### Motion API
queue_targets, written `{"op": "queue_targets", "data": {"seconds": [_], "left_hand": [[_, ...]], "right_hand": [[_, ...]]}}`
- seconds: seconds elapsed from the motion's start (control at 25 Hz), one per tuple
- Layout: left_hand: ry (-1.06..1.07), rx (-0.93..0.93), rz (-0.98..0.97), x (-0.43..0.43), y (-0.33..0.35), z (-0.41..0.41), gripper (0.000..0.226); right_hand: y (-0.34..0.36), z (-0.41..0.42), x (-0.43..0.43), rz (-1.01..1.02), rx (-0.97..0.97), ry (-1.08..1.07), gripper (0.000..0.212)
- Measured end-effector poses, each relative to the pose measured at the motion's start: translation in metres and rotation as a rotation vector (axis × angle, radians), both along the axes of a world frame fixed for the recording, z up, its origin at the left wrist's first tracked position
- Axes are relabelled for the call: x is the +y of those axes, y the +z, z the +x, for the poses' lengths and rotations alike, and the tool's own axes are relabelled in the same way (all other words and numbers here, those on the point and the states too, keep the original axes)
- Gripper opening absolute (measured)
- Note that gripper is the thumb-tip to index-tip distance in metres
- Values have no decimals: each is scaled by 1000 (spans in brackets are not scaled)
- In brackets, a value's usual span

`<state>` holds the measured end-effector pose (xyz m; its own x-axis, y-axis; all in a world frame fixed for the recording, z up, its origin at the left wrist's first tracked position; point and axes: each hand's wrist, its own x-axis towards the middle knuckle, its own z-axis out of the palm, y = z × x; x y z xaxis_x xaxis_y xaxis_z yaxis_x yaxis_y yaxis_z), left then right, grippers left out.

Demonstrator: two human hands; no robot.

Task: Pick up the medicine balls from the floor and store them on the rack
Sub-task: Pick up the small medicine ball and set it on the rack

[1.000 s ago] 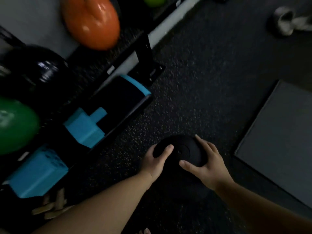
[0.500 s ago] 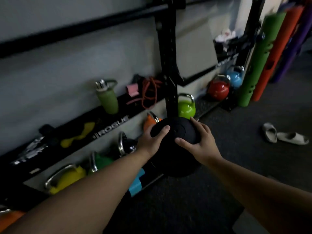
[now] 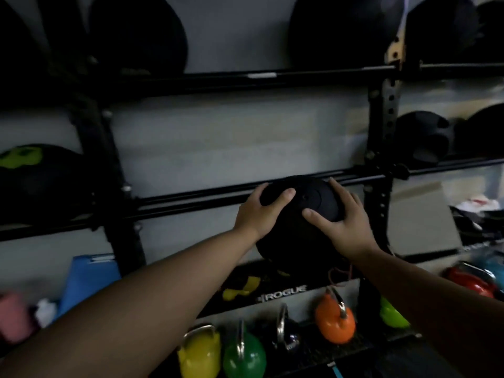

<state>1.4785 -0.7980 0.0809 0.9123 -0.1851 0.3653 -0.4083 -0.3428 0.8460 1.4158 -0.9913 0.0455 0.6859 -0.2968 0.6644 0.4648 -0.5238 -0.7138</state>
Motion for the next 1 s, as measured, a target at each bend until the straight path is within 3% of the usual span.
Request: {"op": "queue_targets", "data": {"seconds": [0.24, 0.56, 0.64, 0.8, 0.88, 1.0], "left_hand": [[166, -152, -43, 114, 61, 41, 101], [290, -228, -54, 266, 127, 182, 81], [360, -214, 83, 294, 118, 221, 85], [321, -378, 822, 300, 59, 280, 79], [348, -492, 914, 301, 41, 299, 83], [422, -628, 843, 301, 26, 315, 91]], "right_hand": [[69, 74, 105, -52, -64, 177, 121], [124, 245, 251, -9, -75, 367, 121], [113, 299, 279, -92, 3, 376, 113], [62, 382, 336, -580, 211, 265, 114], [53, 396, 343, -598, 201, 203, 109], [56, 406, 325, -615, 142, 237, 107]]}}
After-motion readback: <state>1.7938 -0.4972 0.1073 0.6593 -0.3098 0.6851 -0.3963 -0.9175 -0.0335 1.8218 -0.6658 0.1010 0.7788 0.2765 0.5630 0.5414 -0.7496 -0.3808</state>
